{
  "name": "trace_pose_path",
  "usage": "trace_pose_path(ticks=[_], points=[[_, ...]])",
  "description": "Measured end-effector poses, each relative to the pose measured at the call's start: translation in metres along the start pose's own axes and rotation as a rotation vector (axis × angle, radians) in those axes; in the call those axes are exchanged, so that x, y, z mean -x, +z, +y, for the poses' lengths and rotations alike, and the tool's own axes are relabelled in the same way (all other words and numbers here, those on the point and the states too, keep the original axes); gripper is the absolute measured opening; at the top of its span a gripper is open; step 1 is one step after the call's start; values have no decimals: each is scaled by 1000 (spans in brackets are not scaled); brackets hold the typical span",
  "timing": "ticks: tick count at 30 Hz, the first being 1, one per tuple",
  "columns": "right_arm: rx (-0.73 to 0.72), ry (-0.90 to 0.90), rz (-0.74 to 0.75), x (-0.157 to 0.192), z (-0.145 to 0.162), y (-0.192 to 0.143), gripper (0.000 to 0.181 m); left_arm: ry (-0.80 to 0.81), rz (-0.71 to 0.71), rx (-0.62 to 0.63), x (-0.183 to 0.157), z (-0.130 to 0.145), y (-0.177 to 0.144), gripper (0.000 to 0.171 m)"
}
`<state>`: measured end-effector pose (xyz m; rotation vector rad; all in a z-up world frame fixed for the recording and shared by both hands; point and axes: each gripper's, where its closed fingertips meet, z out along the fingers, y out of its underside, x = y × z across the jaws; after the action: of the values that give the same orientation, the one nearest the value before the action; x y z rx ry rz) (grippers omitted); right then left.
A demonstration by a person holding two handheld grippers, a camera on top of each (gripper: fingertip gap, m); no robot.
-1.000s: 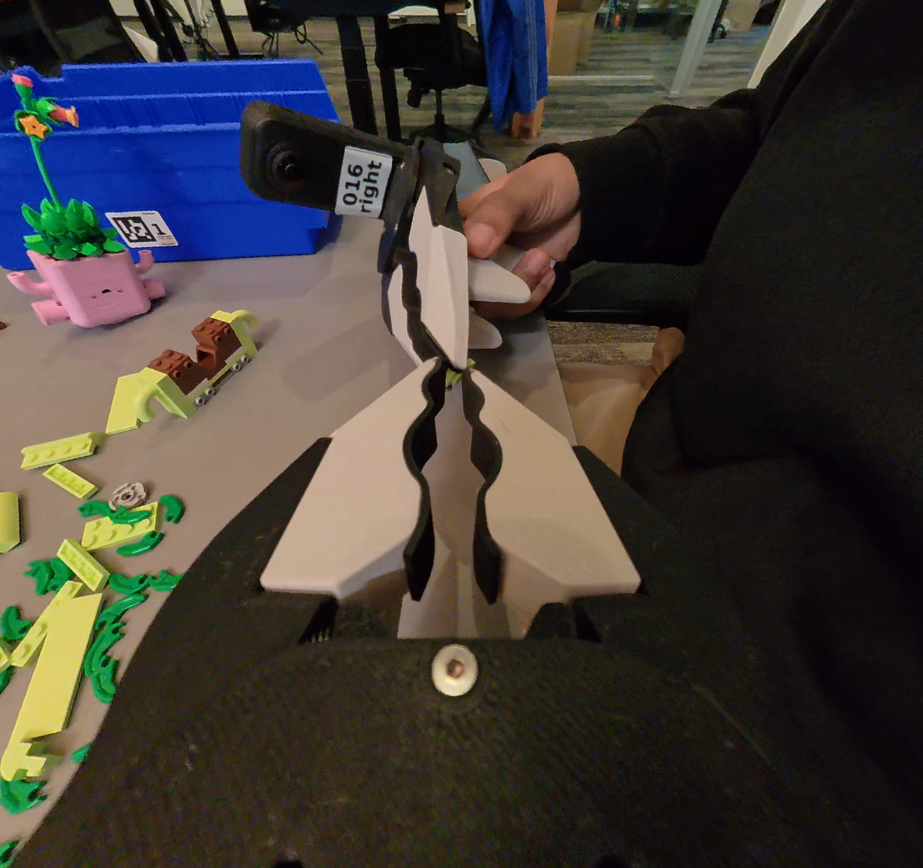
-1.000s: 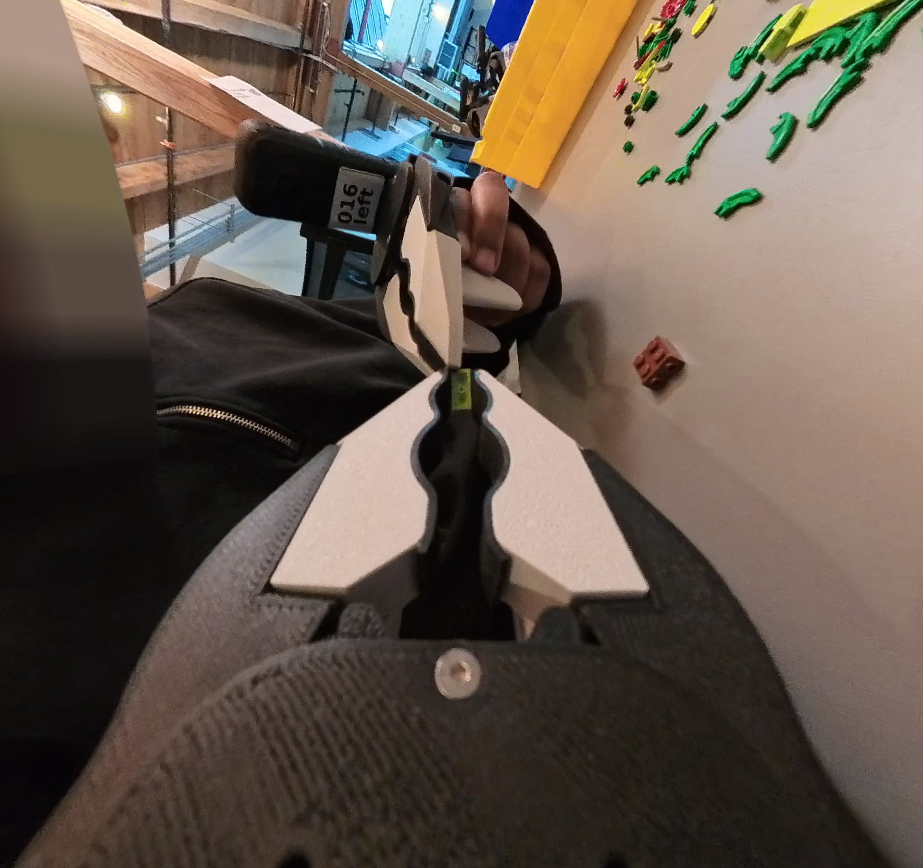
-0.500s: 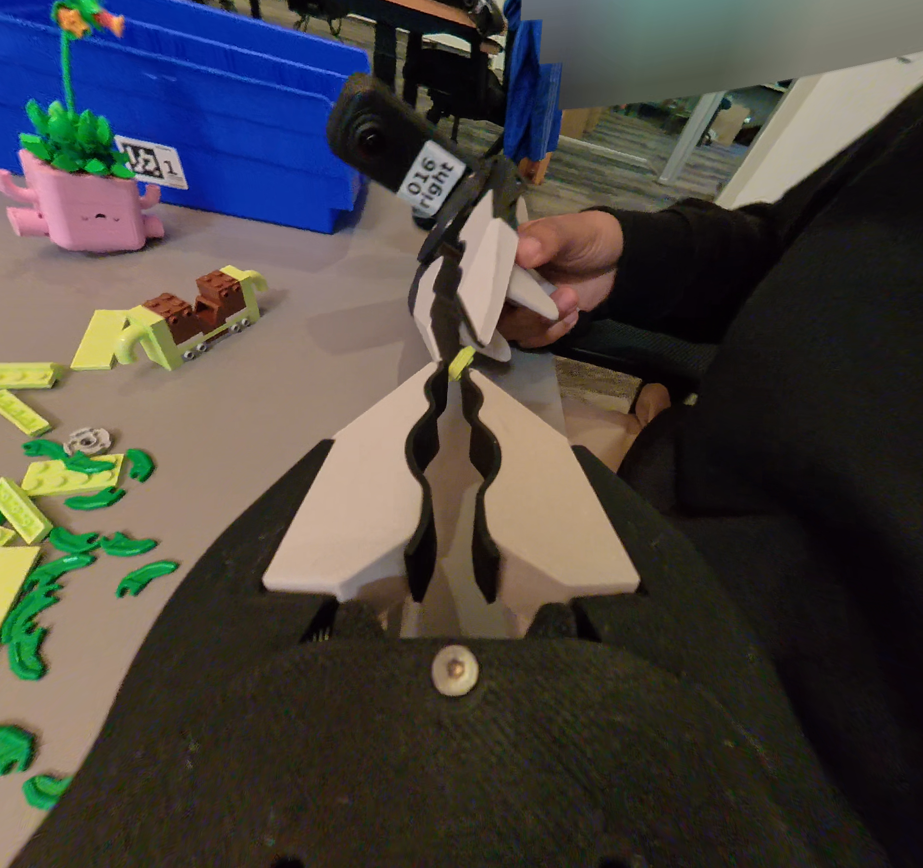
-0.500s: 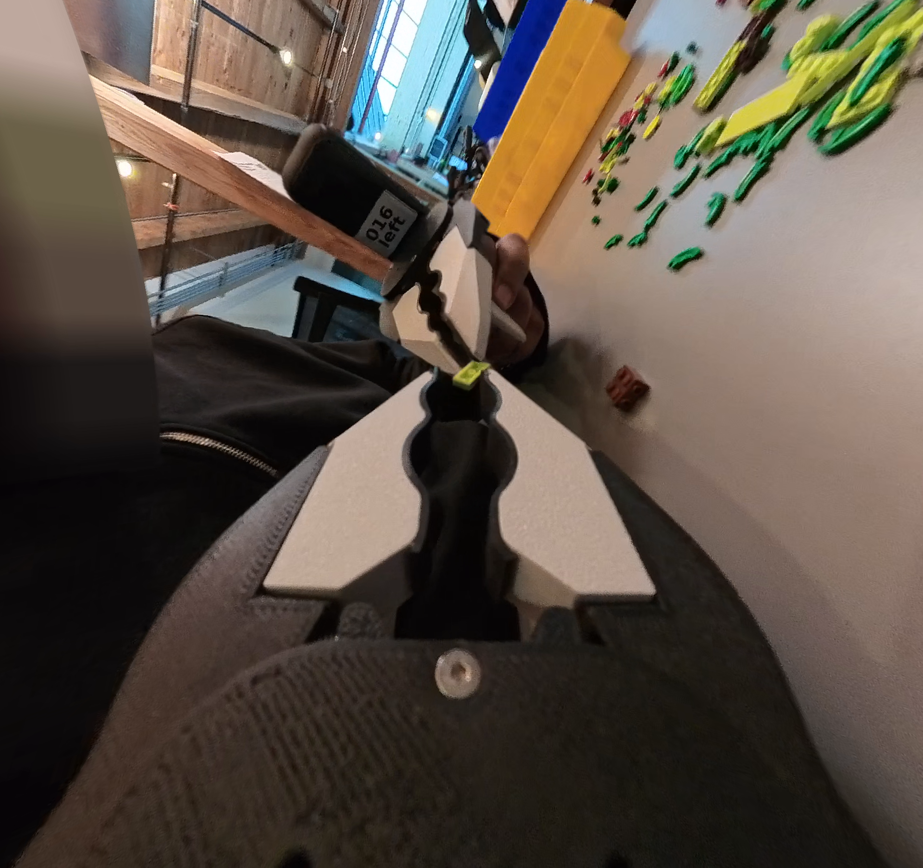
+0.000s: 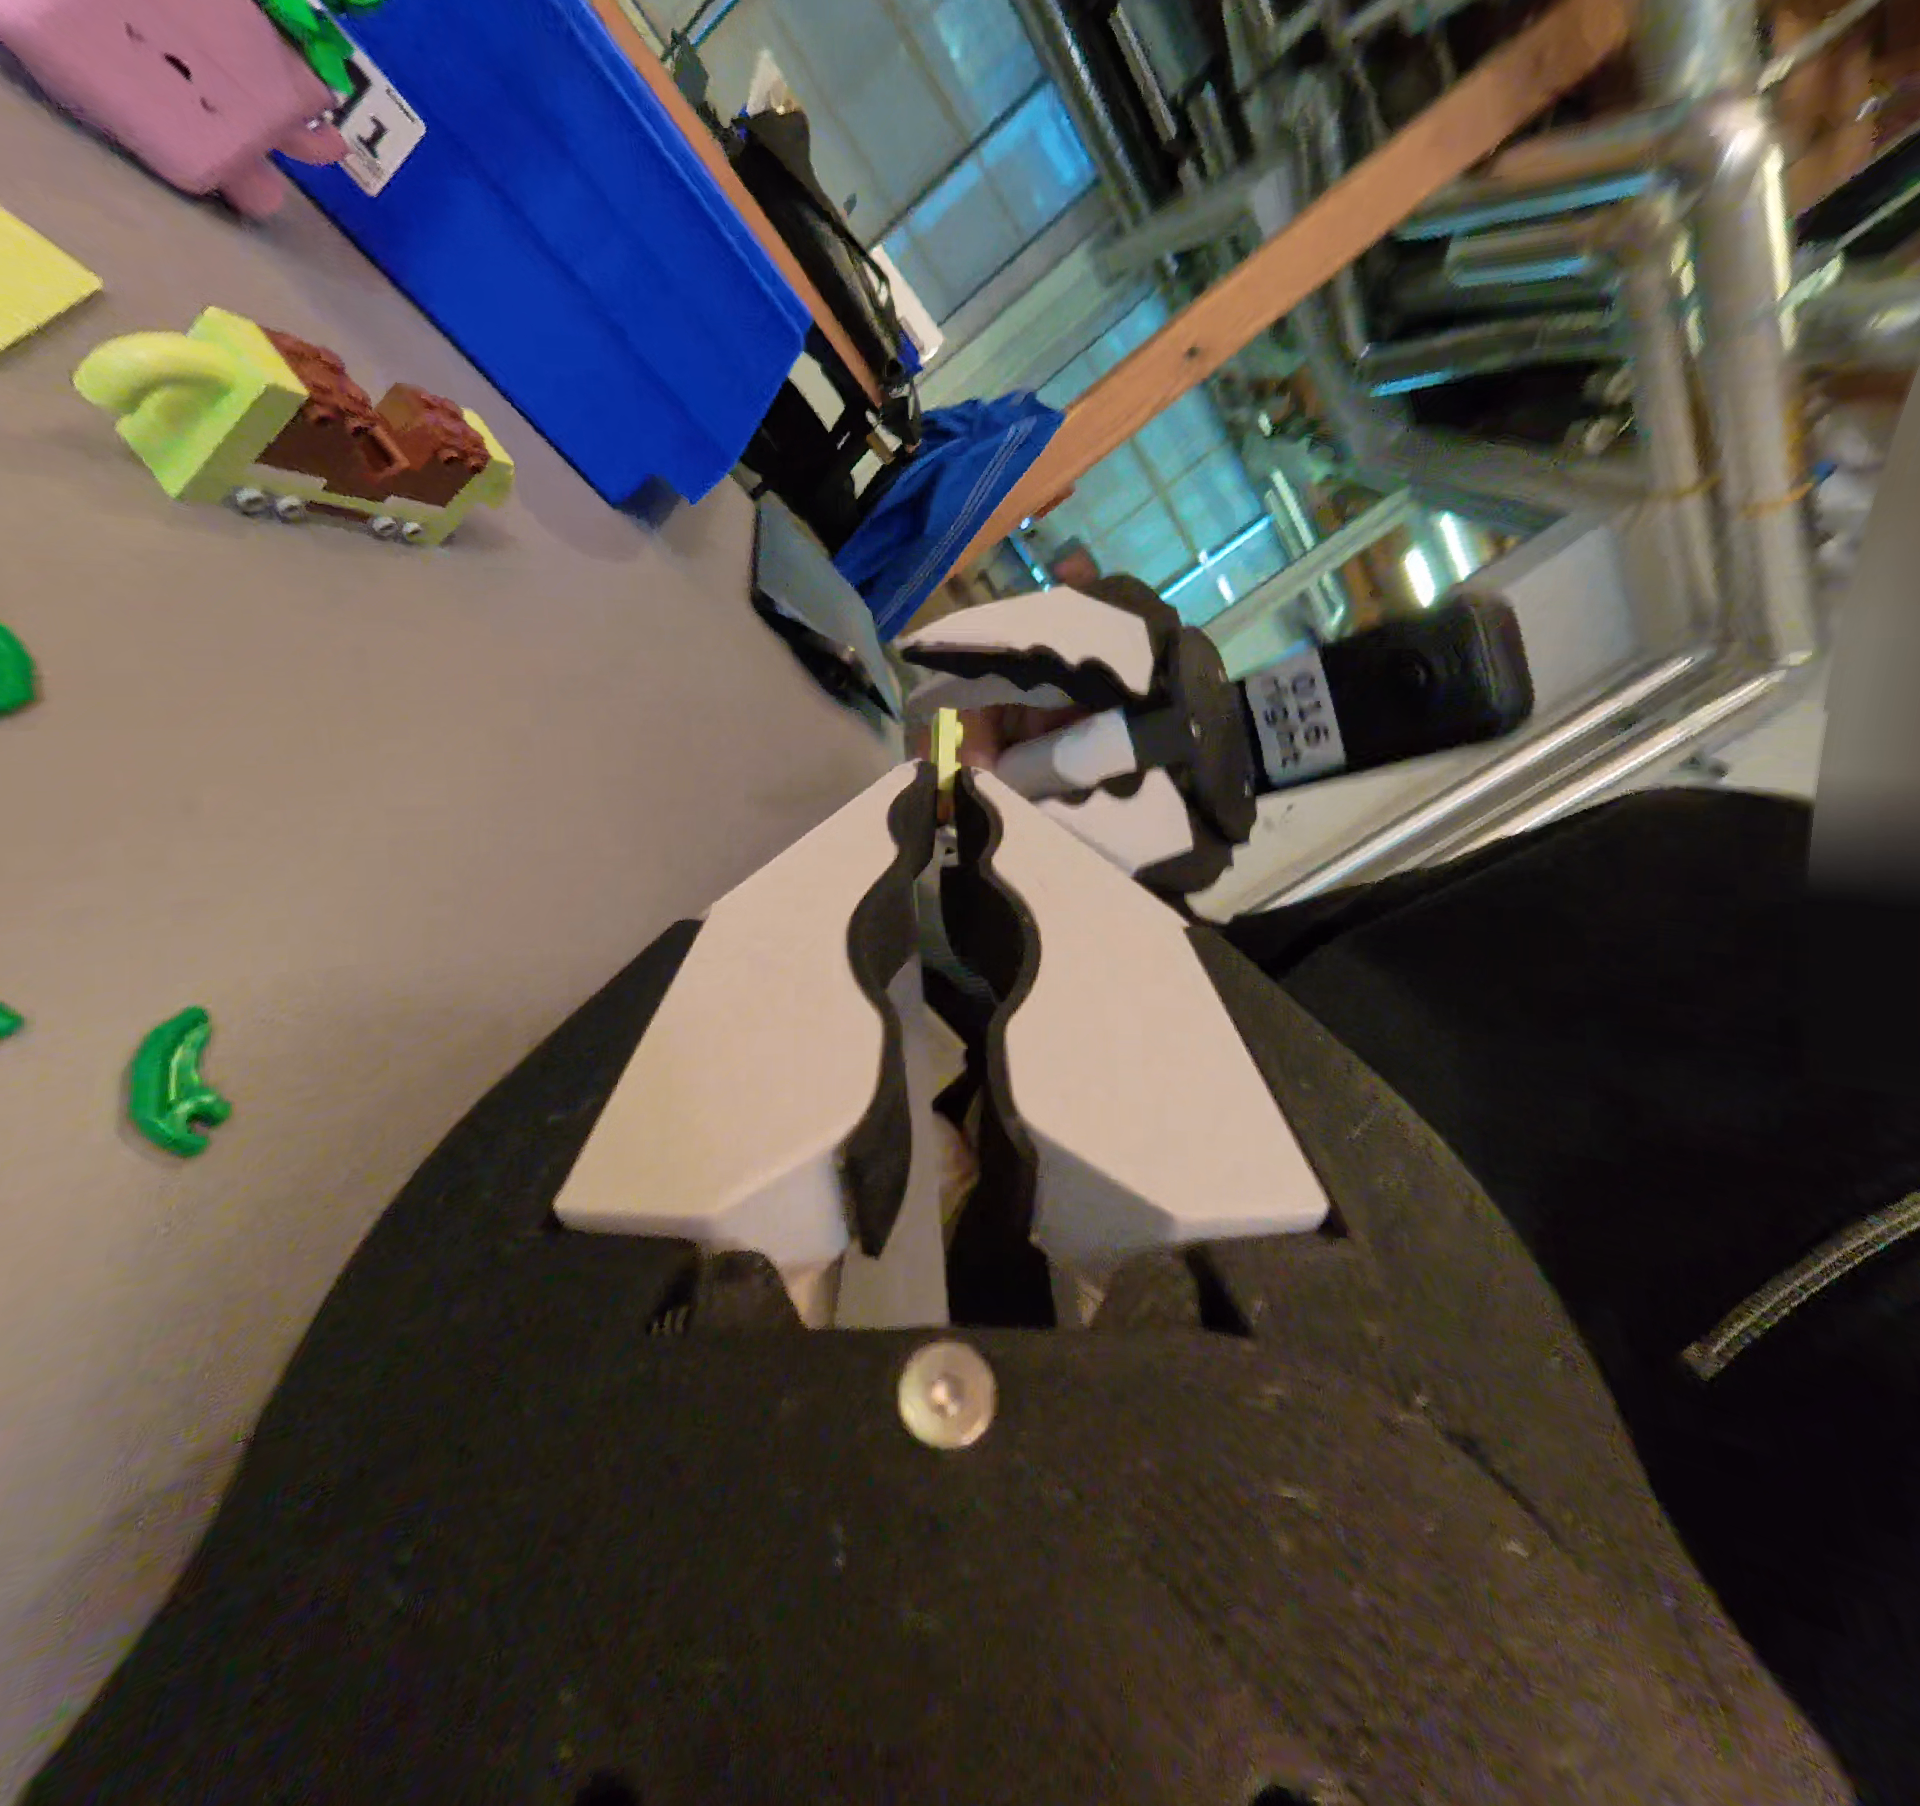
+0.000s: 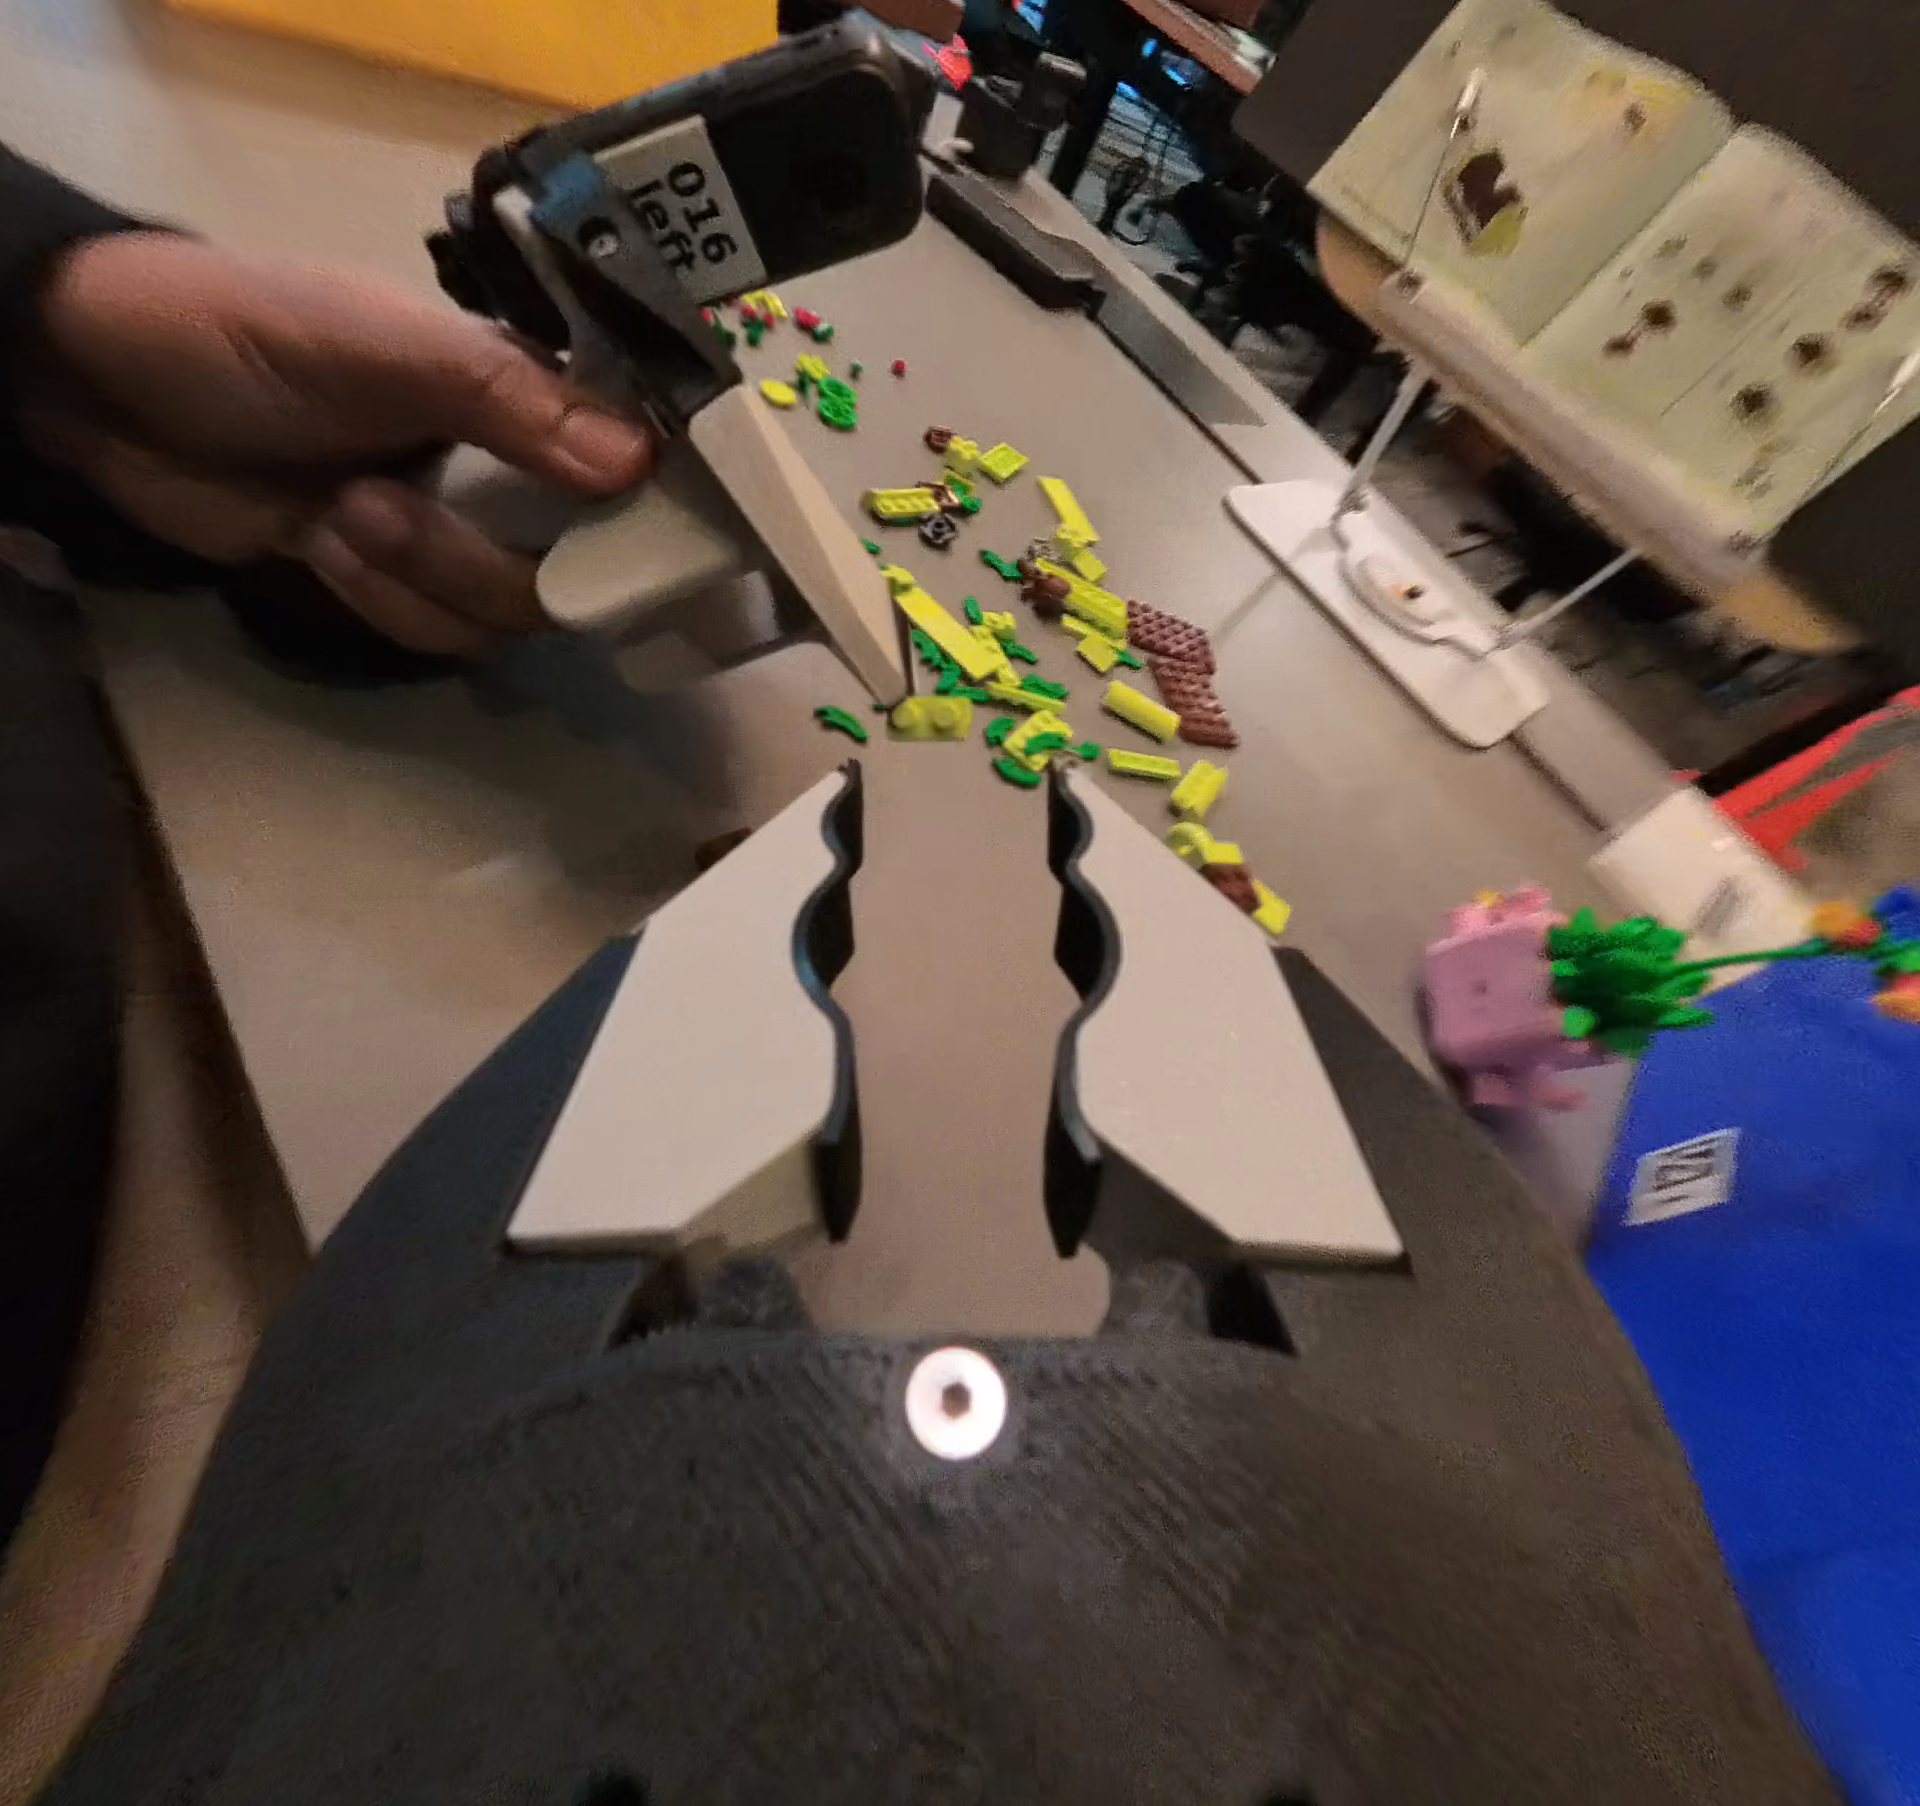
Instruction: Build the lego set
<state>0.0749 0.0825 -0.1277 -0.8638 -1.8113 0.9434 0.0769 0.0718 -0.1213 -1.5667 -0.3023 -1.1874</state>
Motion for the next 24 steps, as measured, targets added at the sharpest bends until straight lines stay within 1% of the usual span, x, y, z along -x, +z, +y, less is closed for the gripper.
trace_pose_path(ticks=[2,4,10,15,17,19,21,23,24], points=[[17,-95,44,3,-4,3,36,-51,15,-28,1,-1,0,0],[27,-133,68,5,-7,6,34,-69,9,-37,3,-1,0,0],[76,-181,84,5,-7,10,15,-47,6,-30,0,0,1,0],[113,-196,66,8,-2,10,14,-18,-23,-8,3,3,0,1],[154,-159,8,12,9,11,14,39,-63,-5,6,-1,-4,34],[268,-96,-111,20,35,12,14,137,-128,23,11,-5,-12,37],[379,-41,-229,28,62,9,14,268,-213,93,16,-6,-19,38],[437,13,-315,34,78,5,14,398,-312,184,25,-2,-24,40],[430,40,-343,35,78,3,14,456,-358,223,30,1,-26,40]])
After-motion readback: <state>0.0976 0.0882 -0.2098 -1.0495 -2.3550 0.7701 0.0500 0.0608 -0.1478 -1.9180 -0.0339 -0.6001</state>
